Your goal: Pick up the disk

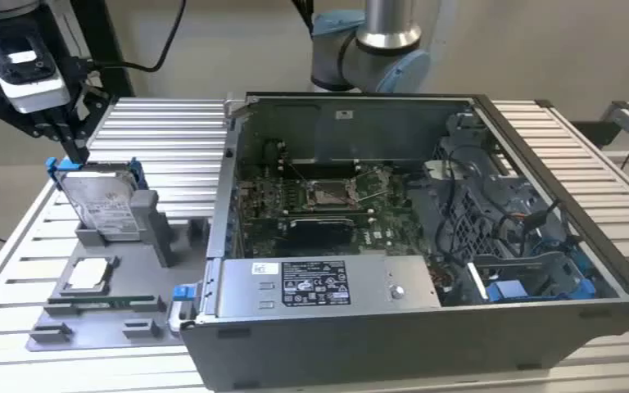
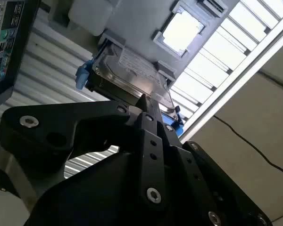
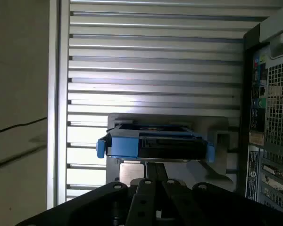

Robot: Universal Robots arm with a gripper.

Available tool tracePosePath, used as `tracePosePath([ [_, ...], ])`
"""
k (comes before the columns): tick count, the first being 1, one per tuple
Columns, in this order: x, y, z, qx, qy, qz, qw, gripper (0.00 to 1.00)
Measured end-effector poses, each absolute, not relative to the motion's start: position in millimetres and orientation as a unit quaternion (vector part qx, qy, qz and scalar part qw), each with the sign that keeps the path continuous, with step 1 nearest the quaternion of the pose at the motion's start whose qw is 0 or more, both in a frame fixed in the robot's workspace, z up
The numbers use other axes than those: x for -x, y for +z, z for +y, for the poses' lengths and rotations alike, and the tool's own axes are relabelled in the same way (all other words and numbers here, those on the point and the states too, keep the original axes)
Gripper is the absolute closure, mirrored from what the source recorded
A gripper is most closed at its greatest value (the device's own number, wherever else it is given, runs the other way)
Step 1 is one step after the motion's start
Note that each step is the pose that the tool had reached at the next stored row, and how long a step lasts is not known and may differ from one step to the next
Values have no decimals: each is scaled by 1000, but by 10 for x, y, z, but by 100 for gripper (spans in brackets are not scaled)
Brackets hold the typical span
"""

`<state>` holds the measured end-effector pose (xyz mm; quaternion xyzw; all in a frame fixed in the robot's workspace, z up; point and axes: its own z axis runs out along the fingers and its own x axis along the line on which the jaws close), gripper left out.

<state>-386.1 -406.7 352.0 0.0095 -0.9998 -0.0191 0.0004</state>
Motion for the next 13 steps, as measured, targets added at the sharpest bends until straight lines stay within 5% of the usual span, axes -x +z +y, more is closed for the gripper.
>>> tracePosePath([
  [13, 3861, 3520, -4068, -10, -19, -1000, 0, 100],
])
